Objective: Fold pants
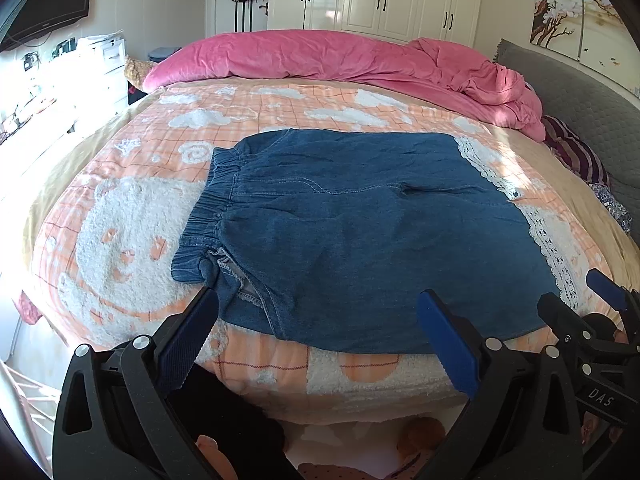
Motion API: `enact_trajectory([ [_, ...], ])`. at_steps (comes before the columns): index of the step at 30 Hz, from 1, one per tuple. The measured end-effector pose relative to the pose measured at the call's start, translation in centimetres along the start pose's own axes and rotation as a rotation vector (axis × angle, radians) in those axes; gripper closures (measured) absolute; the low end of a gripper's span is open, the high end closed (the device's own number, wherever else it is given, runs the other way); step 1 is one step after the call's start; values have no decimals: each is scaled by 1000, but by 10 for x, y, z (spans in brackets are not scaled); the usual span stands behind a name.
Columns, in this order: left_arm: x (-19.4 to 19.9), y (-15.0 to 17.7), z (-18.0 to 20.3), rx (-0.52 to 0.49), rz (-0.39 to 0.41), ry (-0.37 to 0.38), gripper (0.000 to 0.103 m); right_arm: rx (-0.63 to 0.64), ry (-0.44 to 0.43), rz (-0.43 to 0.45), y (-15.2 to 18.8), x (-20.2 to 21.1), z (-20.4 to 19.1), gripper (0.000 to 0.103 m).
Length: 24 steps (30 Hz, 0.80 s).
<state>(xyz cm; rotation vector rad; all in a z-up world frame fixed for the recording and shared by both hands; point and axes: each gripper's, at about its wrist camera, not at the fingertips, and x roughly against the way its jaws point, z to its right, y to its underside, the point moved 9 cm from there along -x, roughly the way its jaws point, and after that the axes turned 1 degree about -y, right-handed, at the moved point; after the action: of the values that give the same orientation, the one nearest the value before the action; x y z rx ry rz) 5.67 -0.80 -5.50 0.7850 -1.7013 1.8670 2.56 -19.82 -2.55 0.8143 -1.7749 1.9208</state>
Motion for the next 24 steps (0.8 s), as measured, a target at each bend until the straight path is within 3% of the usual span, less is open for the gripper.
enact_trajectory([
  [24,-5,-2,2,-3,-6,1,4,11,-4,-18,-5,-6,-4,8],
])
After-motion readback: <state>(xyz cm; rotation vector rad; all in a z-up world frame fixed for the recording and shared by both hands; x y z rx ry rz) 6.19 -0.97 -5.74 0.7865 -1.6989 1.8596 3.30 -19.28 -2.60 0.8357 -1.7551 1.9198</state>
